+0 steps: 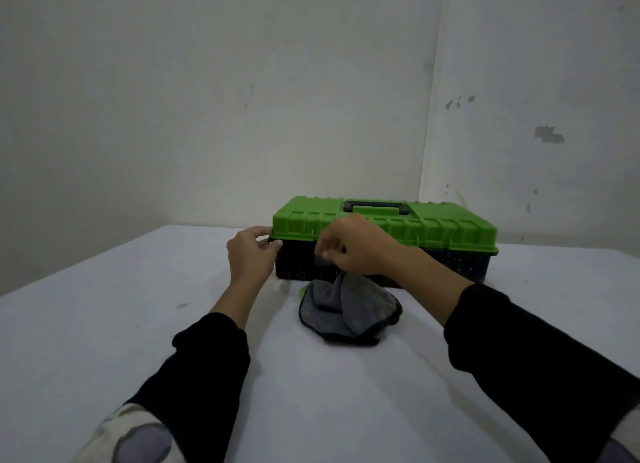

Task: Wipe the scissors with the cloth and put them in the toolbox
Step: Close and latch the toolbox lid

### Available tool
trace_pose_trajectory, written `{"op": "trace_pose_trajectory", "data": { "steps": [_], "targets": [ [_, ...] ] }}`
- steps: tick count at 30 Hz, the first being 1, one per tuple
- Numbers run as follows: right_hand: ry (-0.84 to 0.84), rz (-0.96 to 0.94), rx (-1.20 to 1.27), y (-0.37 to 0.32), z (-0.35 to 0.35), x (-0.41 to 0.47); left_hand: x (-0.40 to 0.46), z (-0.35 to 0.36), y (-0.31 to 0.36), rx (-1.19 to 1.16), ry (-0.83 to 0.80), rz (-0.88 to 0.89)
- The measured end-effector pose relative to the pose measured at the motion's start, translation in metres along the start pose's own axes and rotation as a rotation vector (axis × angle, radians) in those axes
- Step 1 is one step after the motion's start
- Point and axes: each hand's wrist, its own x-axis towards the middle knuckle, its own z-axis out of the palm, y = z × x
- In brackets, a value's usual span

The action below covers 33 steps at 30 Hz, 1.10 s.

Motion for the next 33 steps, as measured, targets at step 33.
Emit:
{"op": "trace_pose_trajectory", "data": {
  "steps": [33],
  "targets": [
    [0.092, 0.358, 0.389, -0.002, 0.023, -0.036, -0.034, -0.045, 0.024, -0.163, -0.583, 0.17]
  ]
}}
